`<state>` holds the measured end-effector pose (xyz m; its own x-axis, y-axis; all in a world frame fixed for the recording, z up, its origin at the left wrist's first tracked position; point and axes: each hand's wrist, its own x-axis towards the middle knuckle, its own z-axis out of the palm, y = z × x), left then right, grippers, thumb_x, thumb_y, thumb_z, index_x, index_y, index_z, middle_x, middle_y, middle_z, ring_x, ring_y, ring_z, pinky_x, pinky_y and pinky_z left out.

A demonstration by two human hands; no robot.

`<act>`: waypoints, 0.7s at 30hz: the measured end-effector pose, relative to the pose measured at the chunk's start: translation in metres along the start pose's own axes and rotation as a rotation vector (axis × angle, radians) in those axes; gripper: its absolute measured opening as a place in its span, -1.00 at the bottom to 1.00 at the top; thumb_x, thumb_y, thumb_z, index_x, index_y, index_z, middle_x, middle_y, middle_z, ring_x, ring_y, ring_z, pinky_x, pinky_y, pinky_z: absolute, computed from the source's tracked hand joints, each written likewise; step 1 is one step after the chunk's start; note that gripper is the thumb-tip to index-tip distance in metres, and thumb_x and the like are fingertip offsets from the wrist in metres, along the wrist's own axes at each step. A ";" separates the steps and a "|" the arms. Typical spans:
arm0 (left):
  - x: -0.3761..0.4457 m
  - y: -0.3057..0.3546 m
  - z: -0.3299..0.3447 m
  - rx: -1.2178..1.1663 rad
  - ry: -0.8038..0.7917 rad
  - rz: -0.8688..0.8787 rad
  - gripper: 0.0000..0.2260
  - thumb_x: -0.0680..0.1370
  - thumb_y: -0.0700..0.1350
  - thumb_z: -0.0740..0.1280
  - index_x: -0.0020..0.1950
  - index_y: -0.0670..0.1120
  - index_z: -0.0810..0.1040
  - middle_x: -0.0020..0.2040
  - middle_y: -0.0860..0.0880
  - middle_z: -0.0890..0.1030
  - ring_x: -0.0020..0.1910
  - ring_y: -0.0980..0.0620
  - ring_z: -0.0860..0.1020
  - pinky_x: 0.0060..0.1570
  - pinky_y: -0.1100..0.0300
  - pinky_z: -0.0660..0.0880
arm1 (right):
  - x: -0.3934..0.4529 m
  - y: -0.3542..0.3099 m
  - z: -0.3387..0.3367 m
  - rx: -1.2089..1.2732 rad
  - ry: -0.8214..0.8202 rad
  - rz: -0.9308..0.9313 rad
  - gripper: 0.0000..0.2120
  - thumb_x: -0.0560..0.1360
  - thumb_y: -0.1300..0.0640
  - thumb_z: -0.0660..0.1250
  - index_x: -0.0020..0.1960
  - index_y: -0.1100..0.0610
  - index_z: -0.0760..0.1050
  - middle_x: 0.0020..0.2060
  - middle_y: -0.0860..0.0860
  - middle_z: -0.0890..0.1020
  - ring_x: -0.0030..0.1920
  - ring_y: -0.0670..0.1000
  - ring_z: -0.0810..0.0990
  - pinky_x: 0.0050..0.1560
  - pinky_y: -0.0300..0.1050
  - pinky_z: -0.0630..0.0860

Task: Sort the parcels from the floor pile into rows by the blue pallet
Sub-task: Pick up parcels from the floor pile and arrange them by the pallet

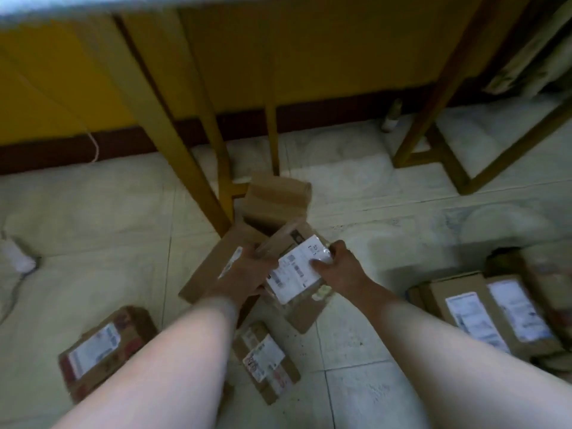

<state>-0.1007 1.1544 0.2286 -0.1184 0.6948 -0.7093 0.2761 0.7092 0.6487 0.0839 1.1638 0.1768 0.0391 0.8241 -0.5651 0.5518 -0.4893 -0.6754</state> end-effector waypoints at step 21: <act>-0.265 0.231 0.440 0.320 -0.473 0.264 -0.56 0.40 -0.09 0.42 0.25 -0.11 0.47 0.05 -0.14 0.66 -0.20 -0.04 0.64 -0.32 0.12 0.63 | -0.298 0.222 -0.473 0.412 0.493 0.283 -0.43 0.50 -0.07 0.40 0.39 0.12 0.26 0.22 0.04 0.52 0.14 0.05 0.54 0.18 -0.03 0.49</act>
<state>0.4137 1.0817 0.4452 0.4075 0.6620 -0.6291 0.5191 0.3988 0.7560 0.5890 0.9450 0.4197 0.5619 0.6346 -0.5306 0.1077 -0.6921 -0.7137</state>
